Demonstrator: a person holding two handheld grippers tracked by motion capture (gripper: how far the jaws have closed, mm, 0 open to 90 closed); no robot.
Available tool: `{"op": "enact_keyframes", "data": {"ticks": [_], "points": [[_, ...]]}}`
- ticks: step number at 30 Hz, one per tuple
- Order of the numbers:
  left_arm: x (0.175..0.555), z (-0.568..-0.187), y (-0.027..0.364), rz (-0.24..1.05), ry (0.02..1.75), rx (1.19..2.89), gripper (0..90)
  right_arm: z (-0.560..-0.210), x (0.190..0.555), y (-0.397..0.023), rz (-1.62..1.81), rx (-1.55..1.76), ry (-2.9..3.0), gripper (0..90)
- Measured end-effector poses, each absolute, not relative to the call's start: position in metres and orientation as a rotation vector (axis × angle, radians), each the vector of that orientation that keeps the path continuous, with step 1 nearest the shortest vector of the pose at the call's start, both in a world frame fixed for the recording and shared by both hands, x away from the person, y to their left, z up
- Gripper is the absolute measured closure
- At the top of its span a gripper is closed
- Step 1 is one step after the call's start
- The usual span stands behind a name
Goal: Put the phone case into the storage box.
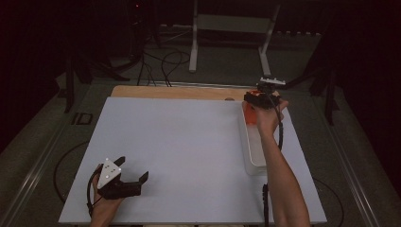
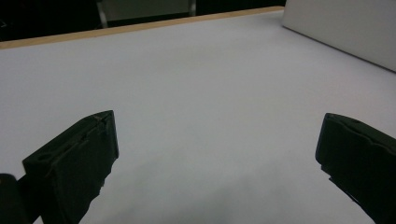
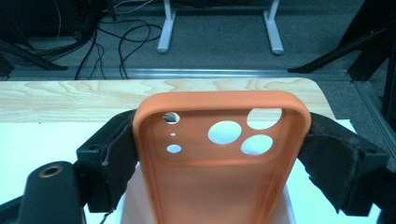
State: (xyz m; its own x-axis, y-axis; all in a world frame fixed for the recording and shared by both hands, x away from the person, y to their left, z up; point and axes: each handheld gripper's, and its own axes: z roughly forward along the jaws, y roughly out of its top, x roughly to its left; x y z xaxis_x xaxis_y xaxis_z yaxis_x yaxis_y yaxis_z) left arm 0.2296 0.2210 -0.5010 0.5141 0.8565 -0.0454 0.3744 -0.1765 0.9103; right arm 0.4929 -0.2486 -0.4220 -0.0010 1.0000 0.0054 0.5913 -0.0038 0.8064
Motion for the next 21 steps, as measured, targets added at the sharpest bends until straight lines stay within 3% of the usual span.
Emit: {"op": "enact_keyframes", "data": {"ticks": [21], "points": [[0.2294,-0.5011,0.221,0.612,1.037,1.77,0.2,-0.4276,0.4938,-0.2438,0.821,1.671,1.691,16.1]]}}
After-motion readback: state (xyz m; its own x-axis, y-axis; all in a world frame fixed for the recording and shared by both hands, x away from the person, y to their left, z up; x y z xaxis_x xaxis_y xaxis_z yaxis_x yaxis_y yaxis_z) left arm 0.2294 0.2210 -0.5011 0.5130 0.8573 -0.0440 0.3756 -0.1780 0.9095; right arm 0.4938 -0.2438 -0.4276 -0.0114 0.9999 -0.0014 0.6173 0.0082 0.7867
